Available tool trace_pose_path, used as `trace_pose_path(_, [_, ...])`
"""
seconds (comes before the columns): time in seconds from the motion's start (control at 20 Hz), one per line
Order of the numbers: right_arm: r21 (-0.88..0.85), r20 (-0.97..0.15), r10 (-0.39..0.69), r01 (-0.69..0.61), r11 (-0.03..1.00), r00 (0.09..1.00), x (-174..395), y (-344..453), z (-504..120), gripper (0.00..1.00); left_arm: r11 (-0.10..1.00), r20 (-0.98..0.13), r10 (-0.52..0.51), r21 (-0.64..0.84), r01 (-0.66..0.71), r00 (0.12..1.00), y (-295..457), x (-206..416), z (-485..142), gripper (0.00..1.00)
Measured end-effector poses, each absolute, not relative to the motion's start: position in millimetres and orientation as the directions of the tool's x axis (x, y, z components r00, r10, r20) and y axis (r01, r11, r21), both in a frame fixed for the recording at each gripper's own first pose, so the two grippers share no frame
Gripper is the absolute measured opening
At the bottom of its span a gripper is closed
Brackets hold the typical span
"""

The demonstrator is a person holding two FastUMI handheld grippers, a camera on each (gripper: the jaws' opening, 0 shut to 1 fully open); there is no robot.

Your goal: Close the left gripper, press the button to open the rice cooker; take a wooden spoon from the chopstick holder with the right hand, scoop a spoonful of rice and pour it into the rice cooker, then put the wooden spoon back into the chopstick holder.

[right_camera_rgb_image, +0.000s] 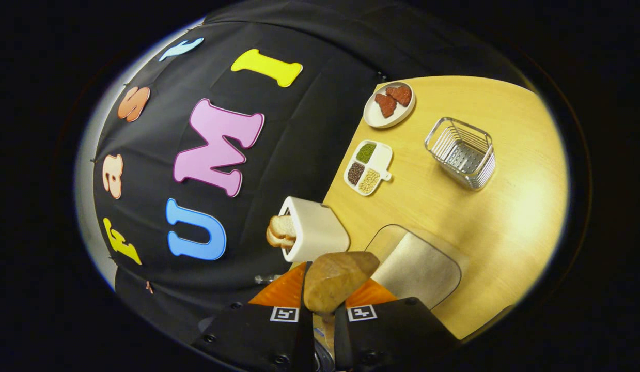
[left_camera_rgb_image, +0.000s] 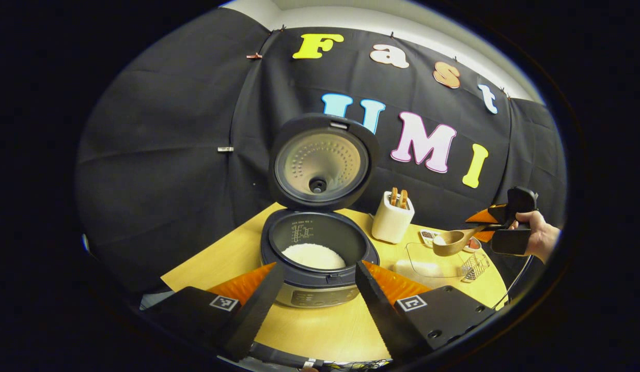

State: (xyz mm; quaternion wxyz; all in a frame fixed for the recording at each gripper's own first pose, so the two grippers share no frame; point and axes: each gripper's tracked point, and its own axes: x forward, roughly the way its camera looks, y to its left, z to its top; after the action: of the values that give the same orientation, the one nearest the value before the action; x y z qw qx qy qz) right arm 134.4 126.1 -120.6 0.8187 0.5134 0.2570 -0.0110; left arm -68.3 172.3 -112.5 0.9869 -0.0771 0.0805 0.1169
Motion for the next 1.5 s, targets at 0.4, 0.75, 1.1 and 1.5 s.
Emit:
trace_pose_path(0.4, [0.875,-0.354,0.44,0.125,0.469,0.825,114,246,-81,0.19,0.945,-0.163,0.281,-0.127,-0.303,0.946,210,-93,-110,0.95])
trace_pose_path(0.75, [0.816,-0.298,0.528,-0.075,0.573,0.795,110,339,-61,0.19,0.92,-0.18,0.338,-0.142,-0.364,0.924,242,-119,-121,0.95])
trace_pose_path(1.1, [0.627,-0.214,0.596,-0.358,0.691,0.774,101,410,-45,0.19,0.898,-0.188,0.378,-0.162,-0.409,0.906,274,-125,-126,0.95])
trace_pose_path(1.5, [0.269,-0.172,0.658,-0.607,0.747,0.733,82,464,-57,0.19,0.897,-0.183,0.396,-0.134,-0.422,0.9,302,-120,-126,0.95])
